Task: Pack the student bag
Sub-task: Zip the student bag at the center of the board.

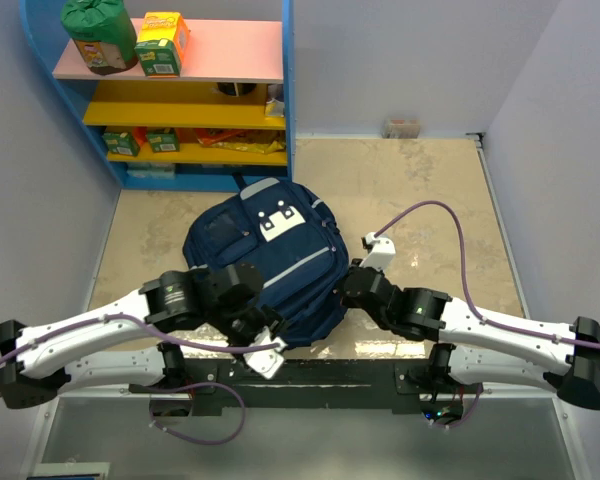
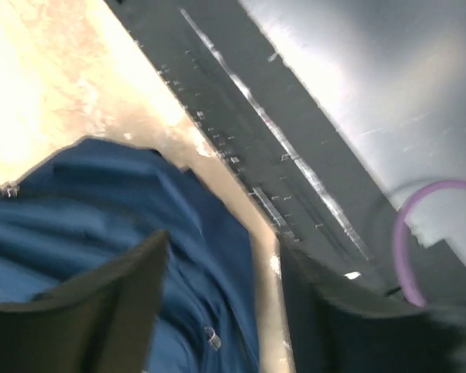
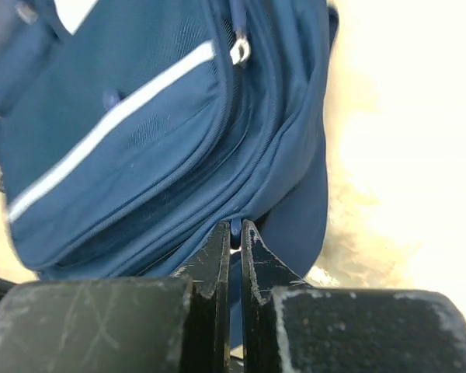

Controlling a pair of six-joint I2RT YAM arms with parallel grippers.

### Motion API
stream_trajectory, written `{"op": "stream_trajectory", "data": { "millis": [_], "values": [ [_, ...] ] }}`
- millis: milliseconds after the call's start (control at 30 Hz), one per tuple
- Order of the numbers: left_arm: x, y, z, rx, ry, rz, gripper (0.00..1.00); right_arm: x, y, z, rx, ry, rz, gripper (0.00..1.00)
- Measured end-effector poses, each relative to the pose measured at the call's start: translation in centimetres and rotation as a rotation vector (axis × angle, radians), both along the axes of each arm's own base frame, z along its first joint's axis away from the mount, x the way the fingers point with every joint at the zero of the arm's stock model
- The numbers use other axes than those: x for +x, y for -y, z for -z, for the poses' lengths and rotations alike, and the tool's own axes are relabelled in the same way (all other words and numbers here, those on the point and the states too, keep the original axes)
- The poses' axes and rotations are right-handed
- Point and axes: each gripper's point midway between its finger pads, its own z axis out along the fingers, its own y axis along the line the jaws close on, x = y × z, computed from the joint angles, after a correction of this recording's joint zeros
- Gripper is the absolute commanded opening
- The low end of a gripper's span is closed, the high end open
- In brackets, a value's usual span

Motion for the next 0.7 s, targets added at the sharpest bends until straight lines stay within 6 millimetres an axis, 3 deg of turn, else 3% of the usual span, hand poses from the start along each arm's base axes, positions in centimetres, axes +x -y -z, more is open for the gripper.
{"op": "stream_trajectory", "data": {
  "millis": [133,333,433,567,700],
  "values": [
    [-0.3,-0.9,-0.4,-0.088,-0.007,-0.091,0.71,-2.0,-1.0,2.4,-0.073,-0.011,-0.072,0.0],
    [3.6,3.2,-2.0,-0.234,0.015,-0.32,0.72,-3.9,-2.8,3.0,-0.059,-0.022,-0.137,0.0],
    [4.8,5.1,0.1,-0.211,-0.027,-0.402,0.71,-4.2,-2.9,2.7,-0.046,-0.02,-0.143,0.0],
    [5.3,5.9,3.5,-0.128,-0.075,-0.467,0.7,-4.4,-2.3,1.3,-0.003,-0.004,-0.135,0.0],
    [5.7,6.1,4.5,-0.114,-0.097,-0.519,0.71,-4.6,-1.9,0.7,0.017,0.004,-0.139,0.0]
  ]
}}
